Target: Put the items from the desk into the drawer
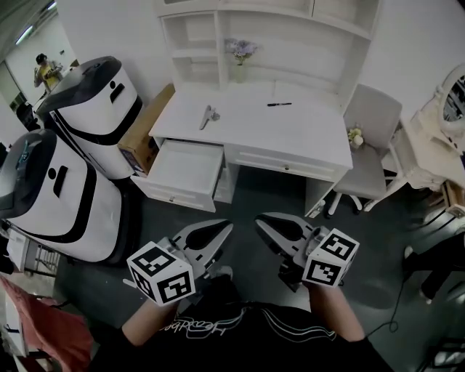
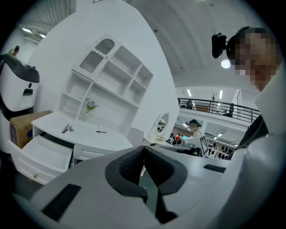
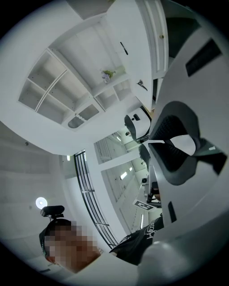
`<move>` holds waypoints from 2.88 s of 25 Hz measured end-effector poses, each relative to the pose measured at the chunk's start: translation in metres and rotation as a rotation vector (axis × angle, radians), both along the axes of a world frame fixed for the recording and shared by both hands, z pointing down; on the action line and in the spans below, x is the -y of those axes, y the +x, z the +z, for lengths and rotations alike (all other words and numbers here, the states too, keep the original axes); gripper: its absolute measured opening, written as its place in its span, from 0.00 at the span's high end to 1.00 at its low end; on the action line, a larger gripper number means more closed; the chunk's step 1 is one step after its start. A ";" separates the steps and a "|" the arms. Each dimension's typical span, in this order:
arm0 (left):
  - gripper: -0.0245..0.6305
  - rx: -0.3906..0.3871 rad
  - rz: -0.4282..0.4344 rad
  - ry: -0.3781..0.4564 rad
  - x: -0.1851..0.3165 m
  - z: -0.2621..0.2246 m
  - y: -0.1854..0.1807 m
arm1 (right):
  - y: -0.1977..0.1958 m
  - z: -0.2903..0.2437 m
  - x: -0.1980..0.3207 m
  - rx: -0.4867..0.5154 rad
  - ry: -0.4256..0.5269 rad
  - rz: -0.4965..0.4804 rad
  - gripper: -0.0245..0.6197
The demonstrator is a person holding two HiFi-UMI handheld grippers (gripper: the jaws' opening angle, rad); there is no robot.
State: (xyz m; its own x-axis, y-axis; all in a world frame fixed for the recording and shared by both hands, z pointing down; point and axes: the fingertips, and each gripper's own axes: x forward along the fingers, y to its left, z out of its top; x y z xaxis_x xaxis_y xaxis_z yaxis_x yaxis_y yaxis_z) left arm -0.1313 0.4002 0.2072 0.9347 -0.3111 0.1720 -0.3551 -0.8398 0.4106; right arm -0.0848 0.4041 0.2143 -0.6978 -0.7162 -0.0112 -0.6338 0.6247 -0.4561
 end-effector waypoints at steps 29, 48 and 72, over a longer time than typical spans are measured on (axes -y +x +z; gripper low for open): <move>0.87 0.101 -0.198 0.007 0.448 0.088 0.089 | 0.142 0.075 0.376 0.032 -0.201 0.029 0.88; 0.57 0.429 -0.356 0.004 0.639 0.187 0.115 | 0.204 0.135 0.552 0.087 -0.377 -0.062 0.88; 0.85 0.936 -0.448 0.158 0.692 0.293 0.094 | 0.232 0.171 0.587 0.122 -0.464 -0.021 0.88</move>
